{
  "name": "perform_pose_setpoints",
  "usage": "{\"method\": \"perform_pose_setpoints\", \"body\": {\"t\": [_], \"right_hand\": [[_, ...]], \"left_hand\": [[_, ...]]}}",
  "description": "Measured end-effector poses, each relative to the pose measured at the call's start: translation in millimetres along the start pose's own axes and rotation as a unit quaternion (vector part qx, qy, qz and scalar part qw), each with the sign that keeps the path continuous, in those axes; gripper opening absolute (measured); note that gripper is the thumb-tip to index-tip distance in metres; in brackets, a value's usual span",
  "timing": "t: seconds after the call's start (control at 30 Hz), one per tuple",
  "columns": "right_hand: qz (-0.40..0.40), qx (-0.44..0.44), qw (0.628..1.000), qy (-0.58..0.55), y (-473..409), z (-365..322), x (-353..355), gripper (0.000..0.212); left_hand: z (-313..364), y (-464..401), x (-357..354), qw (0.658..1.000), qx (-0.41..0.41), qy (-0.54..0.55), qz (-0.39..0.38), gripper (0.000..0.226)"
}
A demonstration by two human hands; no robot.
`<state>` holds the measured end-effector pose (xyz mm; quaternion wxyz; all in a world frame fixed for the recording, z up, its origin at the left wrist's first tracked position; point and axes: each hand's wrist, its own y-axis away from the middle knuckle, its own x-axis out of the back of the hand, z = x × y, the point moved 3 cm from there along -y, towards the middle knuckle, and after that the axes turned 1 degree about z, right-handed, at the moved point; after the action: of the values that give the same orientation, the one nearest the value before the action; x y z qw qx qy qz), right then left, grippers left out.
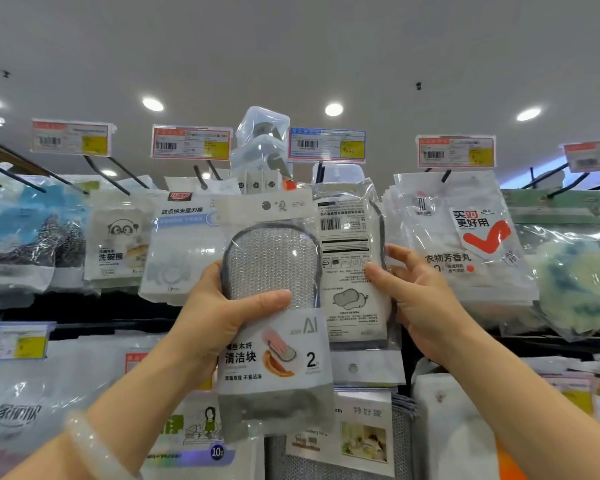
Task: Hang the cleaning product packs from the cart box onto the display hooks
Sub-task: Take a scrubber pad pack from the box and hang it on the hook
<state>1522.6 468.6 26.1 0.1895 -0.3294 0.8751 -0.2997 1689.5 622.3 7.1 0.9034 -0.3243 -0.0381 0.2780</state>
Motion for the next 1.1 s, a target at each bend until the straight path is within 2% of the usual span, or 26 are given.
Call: {"method": "perform_pose_setpoints", "body": {"t": [0.37,0.5,0.63,0.67,0.8,0.97,1.1], "right_hand": [[0.005,-0.006,1.000,-0.001,2.8,-0.5,-0.3,0.050],[0.034,0.002,0.999,-0.001,12.4,-2.3,7.2,0.046],[0.065,0.030,0.997,0.013,28.9,-6.0,20.2,0.058],[0.071,0.038,0.997,0.018,32.5,-7.2,23.1,0.060],[0.084,0.058,0.994,0.036,40.8,-13.4,34.5,0.042],[0.097,0.062,0.992,0.050,44.6,-22.4,41.9,0.053],[0.012,0.014,0.998,0.054,45.5,-28.0,39.3,0.044]], "left_hand": [[4.1,-1.2,-1.1,1.000,-0.002,-0.018,-0.006,0.094],[8.6,-4.8,-5.1,1.000,-0.014,-0.021,0.000,0.093],[17.9,-10.7,-12.3,0.996,-0.065,-0.061,0.013,0.128],[20.5,-11.9,-14.4,0.992,-0.086,-0.091,0.011,0.130],[26.6,-20.9,-23.6,0.979,-0.135,-0.154,-0.015,0.117],[19.0,-35.5,-26.2,0.982,-0.139,-0.130,0.001,0.106],[17.7,-43.6,-23.1,0.980,-0.151,-0.126,0.016,0.107]]}}
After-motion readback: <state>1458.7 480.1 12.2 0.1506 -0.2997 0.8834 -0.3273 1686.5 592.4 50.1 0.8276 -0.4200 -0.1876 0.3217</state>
